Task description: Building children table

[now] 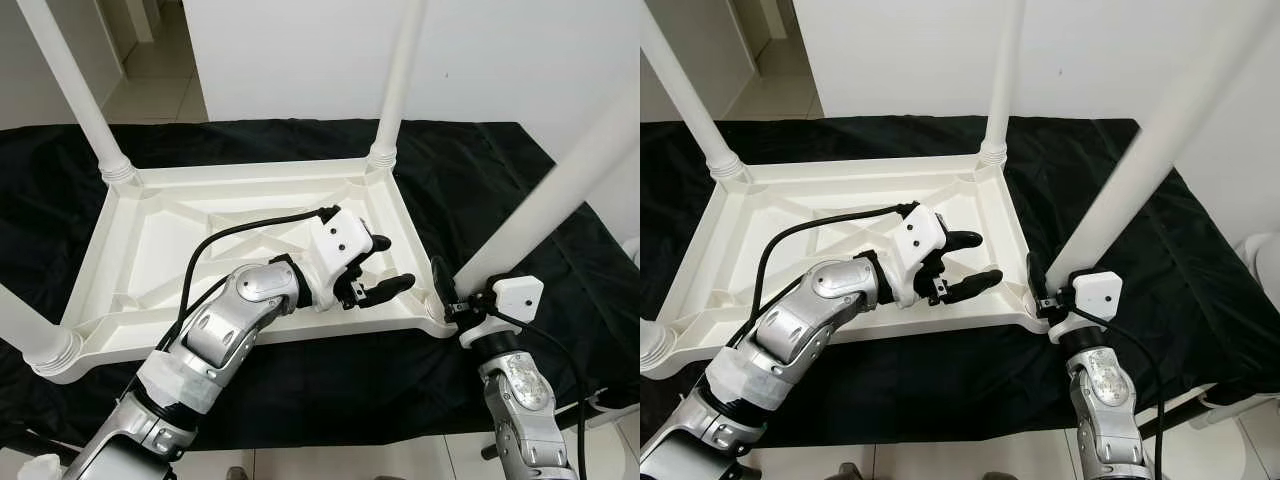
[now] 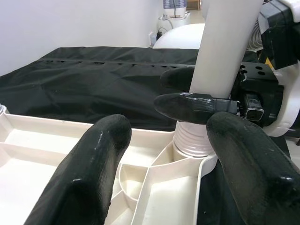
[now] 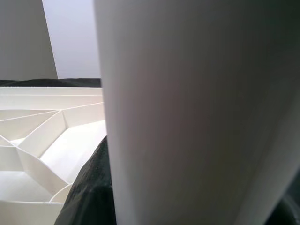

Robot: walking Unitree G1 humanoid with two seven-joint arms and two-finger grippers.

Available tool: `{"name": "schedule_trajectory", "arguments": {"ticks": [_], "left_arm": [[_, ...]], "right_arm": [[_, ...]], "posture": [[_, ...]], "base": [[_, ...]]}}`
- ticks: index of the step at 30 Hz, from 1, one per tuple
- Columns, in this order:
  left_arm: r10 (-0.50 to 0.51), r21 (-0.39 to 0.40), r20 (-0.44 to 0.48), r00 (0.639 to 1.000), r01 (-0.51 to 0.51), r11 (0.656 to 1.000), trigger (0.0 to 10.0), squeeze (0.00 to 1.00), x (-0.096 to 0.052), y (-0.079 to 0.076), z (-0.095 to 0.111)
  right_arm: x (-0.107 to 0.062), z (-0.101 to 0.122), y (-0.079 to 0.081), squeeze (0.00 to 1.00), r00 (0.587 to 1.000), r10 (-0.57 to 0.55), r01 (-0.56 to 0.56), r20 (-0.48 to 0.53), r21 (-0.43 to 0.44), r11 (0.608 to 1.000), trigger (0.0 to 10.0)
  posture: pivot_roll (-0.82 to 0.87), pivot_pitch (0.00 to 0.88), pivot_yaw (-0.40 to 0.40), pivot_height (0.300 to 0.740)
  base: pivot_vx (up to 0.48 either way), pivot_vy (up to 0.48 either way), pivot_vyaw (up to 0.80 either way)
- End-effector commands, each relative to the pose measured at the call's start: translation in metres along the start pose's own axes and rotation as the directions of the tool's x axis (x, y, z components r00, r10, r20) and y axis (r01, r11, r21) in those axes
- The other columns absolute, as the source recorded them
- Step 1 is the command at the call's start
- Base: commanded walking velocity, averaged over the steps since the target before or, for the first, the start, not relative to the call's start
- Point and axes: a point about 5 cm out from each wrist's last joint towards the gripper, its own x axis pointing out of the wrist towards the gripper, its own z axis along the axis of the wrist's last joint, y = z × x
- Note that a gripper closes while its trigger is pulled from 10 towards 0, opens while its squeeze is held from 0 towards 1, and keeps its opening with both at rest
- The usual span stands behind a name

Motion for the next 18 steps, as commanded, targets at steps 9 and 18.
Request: {"name": "schedule_trajectory", "arguments": {"ticks": [9, 18], "left_arm": [[-0.053, 0.031, 0.012, 0.999, 0.053, 0.998, 10.0, 0.00, -0.001, -0.001, 0.008], [-0.052, 0.032, 0.014, 0.999, 0.052, 0.998, 10.0, 0.00, -0.001, 0.000, 0.009]], "right_arm": [[-0.012, -0.037, 0.011, 0.00, 0.977, 0.037, -0.030, -0.209, 0.037, 0.999, 10.0], [-0.001, -0.042, 0.004, 0.00, 0.929, 0.068, -0.033, -0.364, 0.100, 0.994, 10.0]], "posture": [[-0.02, 0.000, 0.042, 0.740], [-0.03, 0.000, 0.050, 0.740]], "base": [[0.000, 0.000, 0.00], [0.000, 0.000, 0.00]]}}
